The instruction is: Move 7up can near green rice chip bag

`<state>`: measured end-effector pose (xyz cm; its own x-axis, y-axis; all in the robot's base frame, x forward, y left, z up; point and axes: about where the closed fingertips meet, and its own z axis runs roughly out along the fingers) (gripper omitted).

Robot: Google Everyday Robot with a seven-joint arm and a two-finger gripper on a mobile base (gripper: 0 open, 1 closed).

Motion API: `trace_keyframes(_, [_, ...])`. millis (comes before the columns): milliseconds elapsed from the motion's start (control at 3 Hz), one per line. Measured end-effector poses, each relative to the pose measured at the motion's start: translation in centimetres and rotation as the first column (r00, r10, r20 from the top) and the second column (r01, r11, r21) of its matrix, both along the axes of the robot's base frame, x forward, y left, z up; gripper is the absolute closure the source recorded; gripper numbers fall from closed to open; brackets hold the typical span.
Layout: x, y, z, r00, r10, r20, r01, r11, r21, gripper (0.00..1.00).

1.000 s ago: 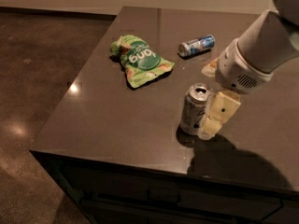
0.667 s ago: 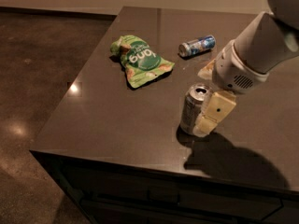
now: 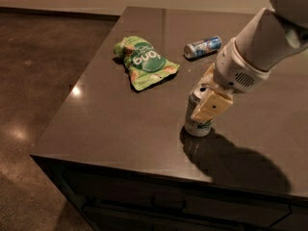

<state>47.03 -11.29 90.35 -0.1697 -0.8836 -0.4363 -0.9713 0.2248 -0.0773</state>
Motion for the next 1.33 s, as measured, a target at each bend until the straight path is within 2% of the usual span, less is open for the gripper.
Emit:
trace_keyframes(333, [2.3,1.0,1.1,0.9999,-0.010,0.007,0.010,1.000,0.004,0.96])
trace_keyframes(667, [4.5,2.4,2.2,0.9996,-0.013,0.026,0.013,1.000,0.012,1.00])
trace_keyframes(1000, [7.3,3.8,2.5,0.9991,-0.004,0.042,0.003,1.000,0.013,1.00])
trace_keyframes(1333, [9.8,4.6,2.1,0.9994,0.002,0.035,-0.003,0.999,0.032,1.00])
